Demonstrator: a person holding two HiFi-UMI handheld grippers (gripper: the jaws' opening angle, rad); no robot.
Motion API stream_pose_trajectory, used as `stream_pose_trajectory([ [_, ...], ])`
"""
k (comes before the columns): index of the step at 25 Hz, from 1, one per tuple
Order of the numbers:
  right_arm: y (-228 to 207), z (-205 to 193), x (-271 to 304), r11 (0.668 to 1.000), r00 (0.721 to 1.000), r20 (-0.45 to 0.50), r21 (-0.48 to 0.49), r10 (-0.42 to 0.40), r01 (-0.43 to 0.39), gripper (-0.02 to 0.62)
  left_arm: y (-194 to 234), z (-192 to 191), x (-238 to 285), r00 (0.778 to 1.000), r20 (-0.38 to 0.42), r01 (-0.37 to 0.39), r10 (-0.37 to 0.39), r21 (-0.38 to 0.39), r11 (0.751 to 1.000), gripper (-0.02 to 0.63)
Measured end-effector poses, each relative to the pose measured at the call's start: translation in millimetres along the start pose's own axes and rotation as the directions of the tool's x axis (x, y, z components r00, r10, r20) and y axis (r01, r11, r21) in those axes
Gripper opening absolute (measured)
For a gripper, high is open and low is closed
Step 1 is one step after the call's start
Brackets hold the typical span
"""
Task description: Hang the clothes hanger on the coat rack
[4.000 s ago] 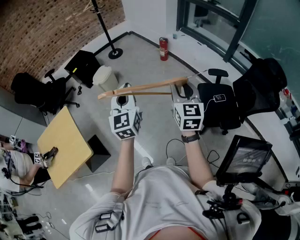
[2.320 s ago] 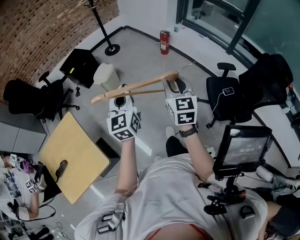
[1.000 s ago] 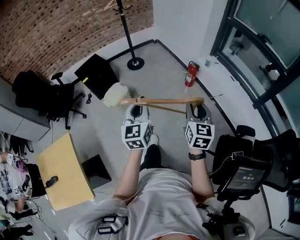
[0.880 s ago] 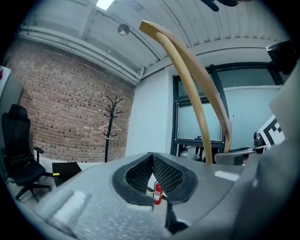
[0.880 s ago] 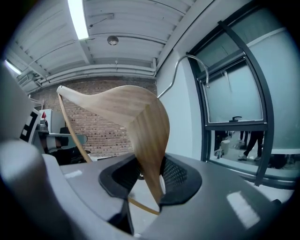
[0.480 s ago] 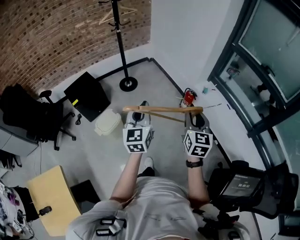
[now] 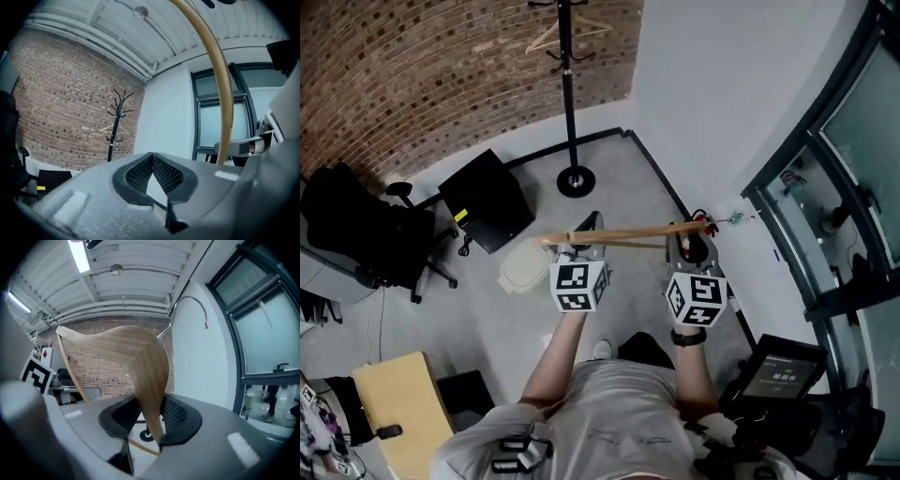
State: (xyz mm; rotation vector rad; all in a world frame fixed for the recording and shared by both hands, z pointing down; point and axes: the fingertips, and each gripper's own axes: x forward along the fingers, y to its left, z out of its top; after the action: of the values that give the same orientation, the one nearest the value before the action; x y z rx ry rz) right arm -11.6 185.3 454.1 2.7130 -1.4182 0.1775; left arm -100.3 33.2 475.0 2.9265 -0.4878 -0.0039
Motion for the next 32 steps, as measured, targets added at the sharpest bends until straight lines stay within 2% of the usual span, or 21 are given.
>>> stream_pose_trajectory([
  [4,-15.2,-9.1,44.1,1.0,0.999,-0.037,0.013,0.016,-0.015,0.126,16.6,-6.4,32.9,0.999,-0.019,-0.03,0.03,-0.006,1.0,0.0],
  [9,-6.8,-17.2,133.5,0.994,0.993,-0.063,0.033,0.103,-0.101,0.126,67.2,-12.0,80.2,0.994,-0.042,-0.104,0.104,-0.006,0.995,0.0],
  [13,-17.4,5.5,210.3,0.986,0.986,-0.038,0.017,0.164,-0.164,0.126,91.4,8.3,148.7,0.99,-0.025,-0.138,0.138,0.001,0.99,0.0],
  [20,-73.7,57.2,320.5,0.977,0.976,0.047,-0.011,0.213,-0.213,0.126,97.2,38.4,276.8,0.988,0.02,-0.154,0.153,0.022,0.988,0.0],
  [24,-98.6,60.4,372.0,0.969,0.968,0.034,0.011,0.248,-0.248,0.126,108.3,42.7,321.0,0.98,0.02,-0.201,0.2,0.023,0.979,0.0],
  [28,-110.2,54.6,427.0,0.96,0.961,-0.011,0.049,0.275,-0.274,0.126,128.4,49.9,357.6,0.968,-0.005,-0.249,0.25,0.061,0.967,0.0],
  [30,-108.9,54.3,448.2,0.966,0.966,-0.02,0.029,0.257,-0.256,0.126,144.7,51.6,367.4,0.961,-0.019,-0.274,0.276,0.062,0.96,0.0],
  [32,-100.9,60.8,464.0,0.967,0.967,0.006,-0.04,0.253,-0.253,0.126,164.8,50.4,374.2,0.952,-0.024,-0.304,0.306,0.064,0.95,0.0],
])
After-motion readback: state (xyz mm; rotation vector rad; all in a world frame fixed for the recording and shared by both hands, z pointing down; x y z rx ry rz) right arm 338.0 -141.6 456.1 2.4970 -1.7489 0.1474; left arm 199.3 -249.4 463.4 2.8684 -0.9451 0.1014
